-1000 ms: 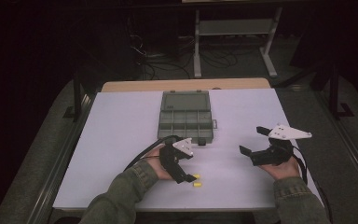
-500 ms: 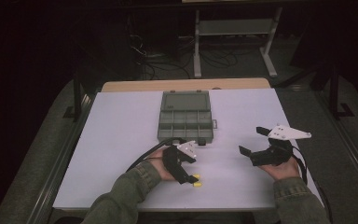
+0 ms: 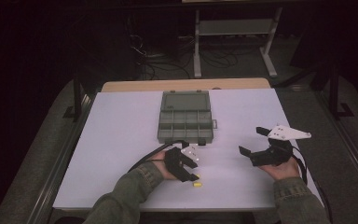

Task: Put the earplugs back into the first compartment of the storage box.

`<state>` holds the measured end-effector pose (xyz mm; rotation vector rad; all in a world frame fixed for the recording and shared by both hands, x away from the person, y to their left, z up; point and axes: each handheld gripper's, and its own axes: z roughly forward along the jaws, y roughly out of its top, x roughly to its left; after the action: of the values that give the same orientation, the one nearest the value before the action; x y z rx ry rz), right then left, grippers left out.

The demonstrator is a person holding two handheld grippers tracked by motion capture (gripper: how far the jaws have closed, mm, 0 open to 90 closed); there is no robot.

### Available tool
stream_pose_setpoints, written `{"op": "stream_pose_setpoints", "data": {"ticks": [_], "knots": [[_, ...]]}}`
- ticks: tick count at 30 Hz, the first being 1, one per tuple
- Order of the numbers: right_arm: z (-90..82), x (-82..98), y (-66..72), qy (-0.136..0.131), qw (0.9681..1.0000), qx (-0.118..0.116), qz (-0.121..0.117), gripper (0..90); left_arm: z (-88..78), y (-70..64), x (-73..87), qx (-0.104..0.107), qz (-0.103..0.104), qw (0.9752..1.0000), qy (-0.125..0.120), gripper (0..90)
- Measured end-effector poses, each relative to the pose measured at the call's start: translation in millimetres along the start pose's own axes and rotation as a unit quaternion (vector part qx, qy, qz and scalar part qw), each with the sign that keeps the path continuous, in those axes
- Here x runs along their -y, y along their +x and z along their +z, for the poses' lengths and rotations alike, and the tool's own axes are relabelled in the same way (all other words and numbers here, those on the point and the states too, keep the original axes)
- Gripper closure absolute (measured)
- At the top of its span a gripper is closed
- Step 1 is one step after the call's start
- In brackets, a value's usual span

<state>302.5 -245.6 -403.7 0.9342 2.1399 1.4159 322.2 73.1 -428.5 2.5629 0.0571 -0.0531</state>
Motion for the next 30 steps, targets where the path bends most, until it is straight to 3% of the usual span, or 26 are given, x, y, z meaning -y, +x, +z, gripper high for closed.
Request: {"op": "stream_pose_setpoints", "data": {"ticks": [8, 13, 17, 23, 30], "knots": [[0.2, 0.2, 0.2, 0.002, 1.0000, 0.000, 0.002, 0.0, 3.3, -0.5, -4.5, 0.002, 0.006, 0.9999, 0.012, 69.7], [0.3, 0.3, 0.0, 0.003, 1.0000, 0.001, 0.001, 0.0, 4.0, -0.6, -5.1, 0.018, 0.003, 0.9997, 0.013, 79.6], [0.3, 0.6, -0.1, 0.005, 1.0000, 0.002, 0.003, 0.0, 2.2, 0.2, -6.0, 0.017, -0.001, 0.9997, 0.018, 80.5], [0.3, 0.6, -0.4, 0.005, 1.0000, 0.002, 0.003, 0.0, -13.0, 6.7, -4.3, 0.011, -0.012, 0.9999, -0.004, 80.6], [0.4, 0.6, -0.3, 0.006, 1.0000, 0.003, 0.003, 0.0, -29.7, 13.0, -5.0, -0.002, -0.015, 0.9998, -0.015, 80.6]]}}
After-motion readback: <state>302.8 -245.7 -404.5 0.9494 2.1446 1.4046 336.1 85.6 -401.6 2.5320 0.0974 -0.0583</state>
